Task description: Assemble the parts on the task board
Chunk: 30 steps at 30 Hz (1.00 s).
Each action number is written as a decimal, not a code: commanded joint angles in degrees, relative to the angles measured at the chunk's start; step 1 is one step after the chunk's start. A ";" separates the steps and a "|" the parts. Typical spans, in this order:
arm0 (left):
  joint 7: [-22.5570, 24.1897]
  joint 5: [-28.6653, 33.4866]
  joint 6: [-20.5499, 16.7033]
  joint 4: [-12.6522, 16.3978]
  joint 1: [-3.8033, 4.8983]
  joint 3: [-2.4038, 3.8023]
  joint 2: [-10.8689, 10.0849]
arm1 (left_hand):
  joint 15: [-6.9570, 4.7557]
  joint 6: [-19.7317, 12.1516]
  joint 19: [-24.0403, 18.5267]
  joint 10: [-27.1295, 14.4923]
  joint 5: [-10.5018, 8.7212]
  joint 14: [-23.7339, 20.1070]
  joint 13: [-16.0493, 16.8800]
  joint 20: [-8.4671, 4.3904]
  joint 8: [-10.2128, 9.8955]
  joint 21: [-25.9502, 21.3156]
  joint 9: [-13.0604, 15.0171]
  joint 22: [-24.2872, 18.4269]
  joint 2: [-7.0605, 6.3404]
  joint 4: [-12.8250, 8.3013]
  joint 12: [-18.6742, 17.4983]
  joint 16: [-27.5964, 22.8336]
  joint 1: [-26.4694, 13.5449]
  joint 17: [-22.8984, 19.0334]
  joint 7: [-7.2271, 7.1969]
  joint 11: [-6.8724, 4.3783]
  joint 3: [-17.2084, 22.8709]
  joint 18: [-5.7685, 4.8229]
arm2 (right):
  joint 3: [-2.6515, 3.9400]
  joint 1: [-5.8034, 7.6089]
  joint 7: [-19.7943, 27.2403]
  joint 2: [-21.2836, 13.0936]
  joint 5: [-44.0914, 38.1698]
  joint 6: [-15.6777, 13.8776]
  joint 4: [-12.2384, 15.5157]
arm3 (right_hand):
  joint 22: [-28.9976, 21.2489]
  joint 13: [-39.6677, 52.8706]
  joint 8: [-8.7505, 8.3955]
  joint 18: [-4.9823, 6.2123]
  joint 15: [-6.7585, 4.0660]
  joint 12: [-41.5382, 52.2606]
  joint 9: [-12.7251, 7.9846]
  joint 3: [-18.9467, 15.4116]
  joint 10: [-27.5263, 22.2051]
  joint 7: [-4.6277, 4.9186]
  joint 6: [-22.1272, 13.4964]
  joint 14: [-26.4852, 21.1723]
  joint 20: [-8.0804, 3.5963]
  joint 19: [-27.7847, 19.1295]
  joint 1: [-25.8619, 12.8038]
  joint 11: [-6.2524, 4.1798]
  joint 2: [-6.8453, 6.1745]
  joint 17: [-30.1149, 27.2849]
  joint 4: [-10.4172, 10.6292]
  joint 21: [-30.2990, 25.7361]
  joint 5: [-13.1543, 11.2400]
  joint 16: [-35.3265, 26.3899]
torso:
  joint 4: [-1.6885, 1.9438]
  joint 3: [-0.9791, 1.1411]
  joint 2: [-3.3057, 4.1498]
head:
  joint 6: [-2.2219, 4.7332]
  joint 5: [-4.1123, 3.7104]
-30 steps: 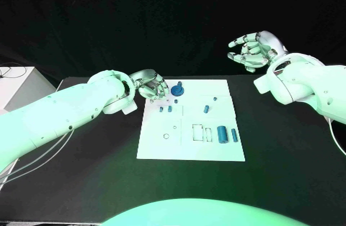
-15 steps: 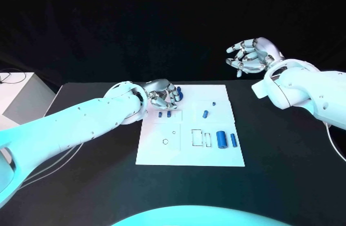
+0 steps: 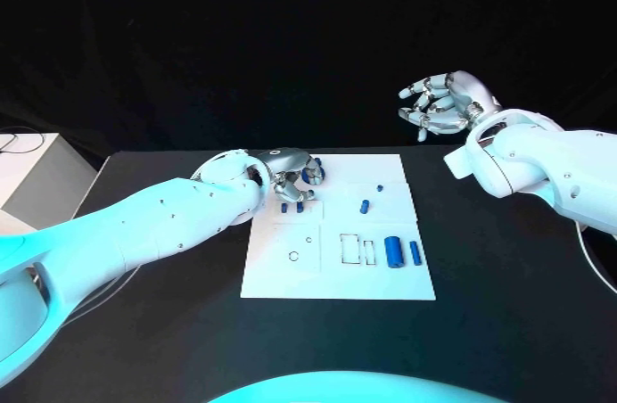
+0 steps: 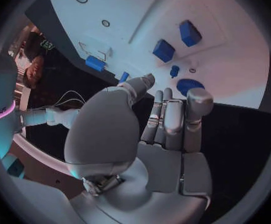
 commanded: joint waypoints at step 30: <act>-3.40 -5.13 2.99 -4.76 0.41 -0.21 3.83 | -1.12 3.89 5.49 5.96 -0.11 3.86 -0.85 -1.16 -0.70 7.57 0.34 8.59 0.90 -0.34 -1.39 3.39 0.23 3.28 -0.30 -0.92 3.58 -2.33 | 0.02 0.00 0.71 -0.40 -0.46 -0.05 1.15 | -0.24 -0.36 0.34 0.70 0.04 -0.36 0.03 0.21 0.40 -0.25 -0.02 0.96 0.04 0.95 -0.83 -0.59 -0.15 1.35 -0.01 -0.39 0.22 1.33 | 0.04 0.01 -0.04 | -0.56 -0.77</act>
